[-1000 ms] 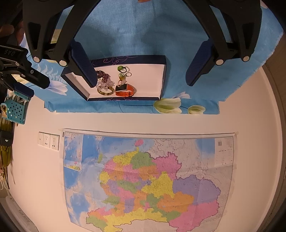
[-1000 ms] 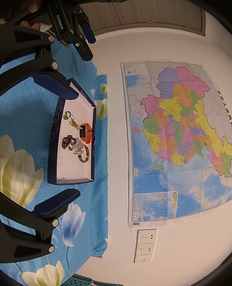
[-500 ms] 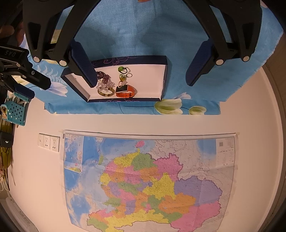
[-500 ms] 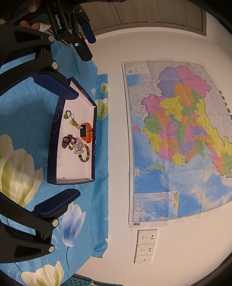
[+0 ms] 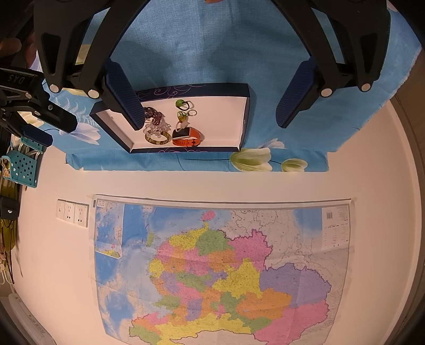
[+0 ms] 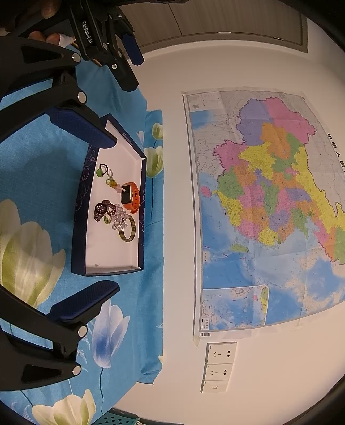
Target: Organize jewelry
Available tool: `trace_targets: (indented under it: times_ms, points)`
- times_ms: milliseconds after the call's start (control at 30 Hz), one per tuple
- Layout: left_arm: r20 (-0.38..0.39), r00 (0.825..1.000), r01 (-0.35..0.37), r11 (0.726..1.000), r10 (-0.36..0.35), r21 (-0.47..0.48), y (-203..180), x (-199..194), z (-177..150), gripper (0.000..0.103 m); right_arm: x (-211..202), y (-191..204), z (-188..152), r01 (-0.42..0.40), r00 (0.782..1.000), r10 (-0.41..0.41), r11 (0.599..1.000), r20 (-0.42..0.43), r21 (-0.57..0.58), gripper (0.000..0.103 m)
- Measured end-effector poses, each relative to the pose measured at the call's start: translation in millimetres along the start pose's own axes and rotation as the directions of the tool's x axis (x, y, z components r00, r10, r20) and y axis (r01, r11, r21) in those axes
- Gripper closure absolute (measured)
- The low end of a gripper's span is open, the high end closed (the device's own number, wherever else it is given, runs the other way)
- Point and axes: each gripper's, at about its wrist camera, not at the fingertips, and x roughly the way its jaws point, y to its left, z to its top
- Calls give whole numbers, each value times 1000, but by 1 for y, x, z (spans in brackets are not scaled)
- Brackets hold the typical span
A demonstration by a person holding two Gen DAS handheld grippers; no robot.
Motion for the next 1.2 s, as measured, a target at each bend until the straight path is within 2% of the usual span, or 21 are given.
trace_targets:
  times_ms: [1200]
  points:
    - [-9,1000,2,1000,-2,-2,0,3,-3,6,1,0,0,-6,1000,6,1000,-7,3,7]
